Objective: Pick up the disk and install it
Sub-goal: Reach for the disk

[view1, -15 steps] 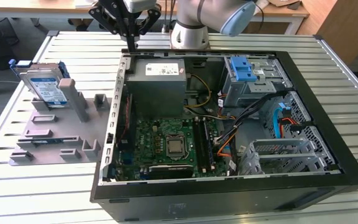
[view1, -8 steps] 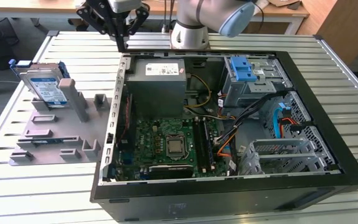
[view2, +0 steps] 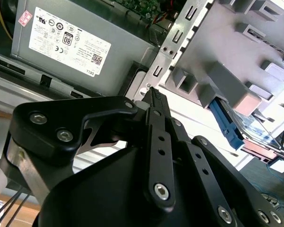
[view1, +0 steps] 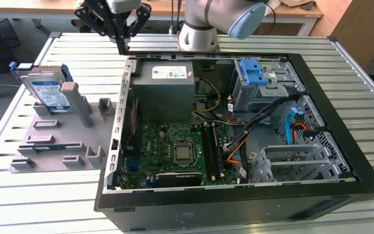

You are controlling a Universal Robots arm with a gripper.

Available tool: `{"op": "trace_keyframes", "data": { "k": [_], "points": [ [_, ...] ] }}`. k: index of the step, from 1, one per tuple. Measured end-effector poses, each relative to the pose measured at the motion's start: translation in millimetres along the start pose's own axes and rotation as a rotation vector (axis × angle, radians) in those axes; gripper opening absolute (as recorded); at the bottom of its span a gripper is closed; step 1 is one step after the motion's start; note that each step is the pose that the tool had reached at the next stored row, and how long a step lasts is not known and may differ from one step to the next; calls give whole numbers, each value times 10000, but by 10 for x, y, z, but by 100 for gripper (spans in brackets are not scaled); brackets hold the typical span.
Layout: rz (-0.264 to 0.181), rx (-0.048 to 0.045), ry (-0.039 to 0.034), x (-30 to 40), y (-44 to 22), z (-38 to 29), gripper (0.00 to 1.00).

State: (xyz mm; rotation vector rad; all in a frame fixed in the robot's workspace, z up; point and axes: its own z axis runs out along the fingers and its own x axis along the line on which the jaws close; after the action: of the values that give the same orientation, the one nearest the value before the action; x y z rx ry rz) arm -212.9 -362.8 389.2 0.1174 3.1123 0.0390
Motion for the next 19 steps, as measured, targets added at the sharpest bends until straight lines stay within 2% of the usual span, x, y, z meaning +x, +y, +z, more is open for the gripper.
{"op": "trace_keyframes", "data": {
  "k": [7, 19],
  "points": [
    [1, 1, -1, 40, 0, -1, 11],
    [1, 2, 0, 239, -5, -5, 11]
  ]
}}
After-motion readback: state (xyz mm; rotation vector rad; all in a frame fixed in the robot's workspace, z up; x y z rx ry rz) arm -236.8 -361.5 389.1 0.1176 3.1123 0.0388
